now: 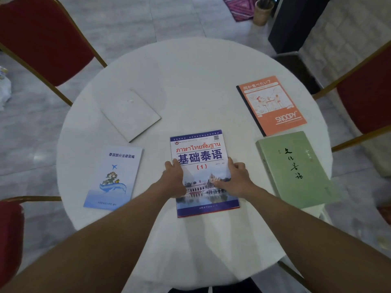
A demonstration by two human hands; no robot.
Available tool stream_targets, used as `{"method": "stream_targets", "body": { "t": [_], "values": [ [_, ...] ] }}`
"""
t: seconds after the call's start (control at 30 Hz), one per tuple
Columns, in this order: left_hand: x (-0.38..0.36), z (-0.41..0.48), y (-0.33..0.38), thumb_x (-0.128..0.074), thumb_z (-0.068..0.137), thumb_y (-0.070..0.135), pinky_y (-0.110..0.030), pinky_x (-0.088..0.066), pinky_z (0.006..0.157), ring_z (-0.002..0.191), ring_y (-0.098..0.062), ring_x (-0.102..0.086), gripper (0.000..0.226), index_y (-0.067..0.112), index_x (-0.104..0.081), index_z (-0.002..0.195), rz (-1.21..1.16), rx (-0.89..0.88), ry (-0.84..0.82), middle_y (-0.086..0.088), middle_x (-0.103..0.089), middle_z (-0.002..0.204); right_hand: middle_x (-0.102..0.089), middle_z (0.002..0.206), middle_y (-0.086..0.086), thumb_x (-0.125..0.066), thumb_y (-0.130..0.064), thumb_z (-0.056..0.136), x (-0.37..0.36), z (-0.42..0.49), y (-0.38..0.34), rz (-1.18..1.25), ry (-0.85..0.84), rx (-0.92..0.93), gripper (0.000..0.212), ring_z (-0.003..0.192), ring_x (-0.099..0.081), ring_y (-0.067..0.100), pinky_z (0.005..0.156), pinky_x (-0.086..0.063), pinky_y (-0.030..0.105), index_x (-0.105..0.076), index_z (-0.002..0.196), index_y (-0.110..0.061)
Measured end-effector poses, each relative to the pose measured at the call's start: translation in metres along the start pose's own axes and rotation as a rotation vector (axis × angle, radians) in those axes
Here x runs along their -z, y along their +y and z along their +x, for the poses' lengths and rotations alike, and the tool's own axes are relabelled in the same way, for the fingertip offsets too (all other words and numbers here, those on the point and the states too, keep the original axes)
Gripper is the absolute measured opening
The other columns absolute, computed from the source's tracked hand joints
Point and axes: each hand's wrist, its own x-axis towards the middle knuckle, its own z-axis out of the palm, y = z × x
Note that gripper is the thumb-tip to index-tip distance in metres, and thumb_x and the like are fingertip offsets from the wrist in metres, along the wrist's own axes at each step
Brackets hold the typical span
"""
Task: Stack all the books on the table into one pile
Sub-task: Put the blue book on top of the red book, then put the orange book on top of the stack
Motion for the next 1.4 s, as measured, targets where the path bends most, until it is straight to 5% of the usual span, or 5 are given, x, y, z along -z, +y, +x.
{"method": "stream_targets", "body": {
  "t": [0.43,0.6,0.77,1.03,1.4],
  "values": [
    [0.002,0.006,0.010,-0.083,0.073,0.023,-0.038,-0.049,0.100,0.127,-0.025,-0.043,0.096,0.007,-0.021,0.145,0.135,0.015,0.022,-0.013,-0.030,0.140,-0.028,0.139,0.009,-0.077,-0.040,0.083,0.006,0.007,0.007,-0.002,-0.073,0.033,0.100,0.130,-0.037,0.027,0.110,-0.041,0.035,-0.011,0.156,-0.024],
    [0.005,0.013,0.026,-0.082,0.074,0.030,-0.038,-0.046,0.101,0.121,-0.028,-0.041,0.086,0.009,-0.031,0.140,0.238,-0.025,0.098,-0.013,-0.032,0.137,-0.034,0.132,0.010,-0.072,-0.031,0.087,0.025,0.012,0.017,-0.002,-0.165,0.084,0.076,0.129,-0.041,0.030,0.105,-0.046,0.036,-0.029,0.149,-0.027],
    [0.003,0.020,0.050,-0.078,0.076,0.022,-0.041,-0.047,0.101,0.127,-0.032,-0.035,0.072,0.010,-0.038,0.135,0.236,-0.075,0.162,-0.013,-0.031,0.140,-0.036,0.148,0.011,-0.064,-0.036,0.093,0.050,0.016,0.033,-0.033,-0.026,0.081,0.079,0.135,-0.043,0.028,0.110,-0.041,0.042,-0.020,0.158,-0.024],
    [0.002,0.042,0.109,-0.073,0.078,0.019,-0.034,-0.048,0.090,0.112,-0.025,-0.042,0.054,0.010,-0.047,0.125,0.143,-0.210,0.114,-0.011,-0.041,0.129,-0.043,0.140,0.007,-0.062,-0.033,0.093,0.104,0.027,0.062,-0.068,0.209,0.111,0.056,0.133,-0.040,0.026,0.105,-0.041,0.039,-0.044,0.145,-0.021],
    [-0.002,0.087,0.196,-0.068,0.088,0.031,-0.040,-0.045,0.103,0.134,-0.033,-0.043,0.075,0.014,-0.029,0.150,-0.030,-0.181,0.061,-0.010,-0.033,0.152,-0.037,0.145,0.003,-0.060,-0.040,0.092,0.179,0.074,0.091,-0.066,0.280,0.026,0.064,0.133,-0.038,0.026,0.108,-0.041,0.044,-0.039,0.150,-0.022]
  ]
}}
